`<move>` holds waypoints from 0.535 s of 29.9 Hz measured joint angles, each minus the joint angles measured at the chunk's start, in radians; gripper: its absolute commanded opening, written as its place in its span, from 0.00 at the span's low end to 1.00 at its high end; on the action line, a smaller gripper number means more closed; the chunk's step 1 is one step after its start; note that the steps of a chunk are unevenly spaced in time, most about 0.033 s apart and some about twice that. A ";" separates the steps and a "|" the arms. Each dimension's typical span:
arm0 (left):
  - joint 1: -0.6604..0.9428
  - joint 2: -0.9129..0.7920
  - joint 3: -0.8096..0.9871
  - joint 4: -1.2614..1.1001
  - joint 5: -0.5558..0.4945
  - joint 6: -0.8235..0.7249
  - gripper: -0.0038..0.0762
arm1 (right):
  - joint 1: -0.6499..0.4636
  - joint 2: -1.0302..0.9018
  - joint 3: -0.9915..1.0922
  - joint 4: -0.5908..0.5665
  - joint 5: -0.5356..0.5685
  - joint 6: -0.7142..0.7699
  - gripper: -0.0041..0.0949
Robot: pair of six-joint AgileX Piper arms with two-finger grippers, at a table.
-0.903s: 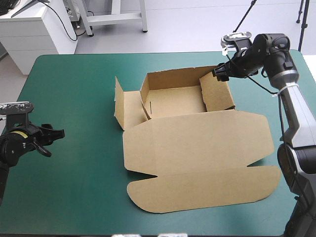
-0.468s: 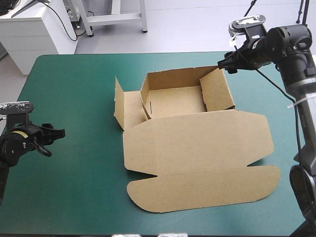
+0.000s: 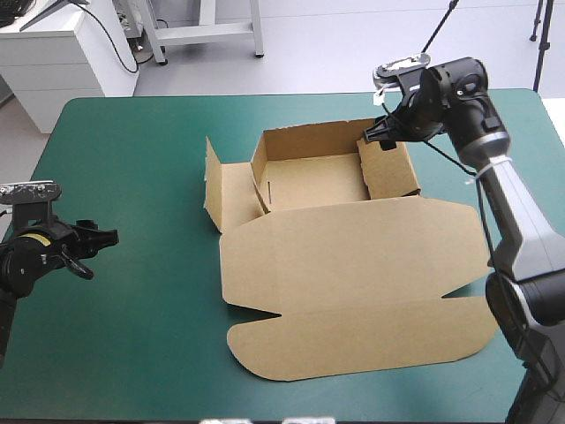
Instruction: Fold the box
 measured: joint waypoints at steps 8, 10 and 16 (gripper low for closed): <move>0.000 0.000 0.000 -0.002 0.001 0.008 0.55 | -0.025 0.148 0.007 0.003 -0.046 0.045 0.73; 0.000 0.000 0.000 -0.005 0.002 0.008 0.55 | -0.044 0.163 0.007 0.004 -0.065 0.054 0.73; 0.000 0.000 0.000 -0.024 0.002 0.011 0.55 | -0.078 0.203 0.005 0.042 -0.065 0.056 0.73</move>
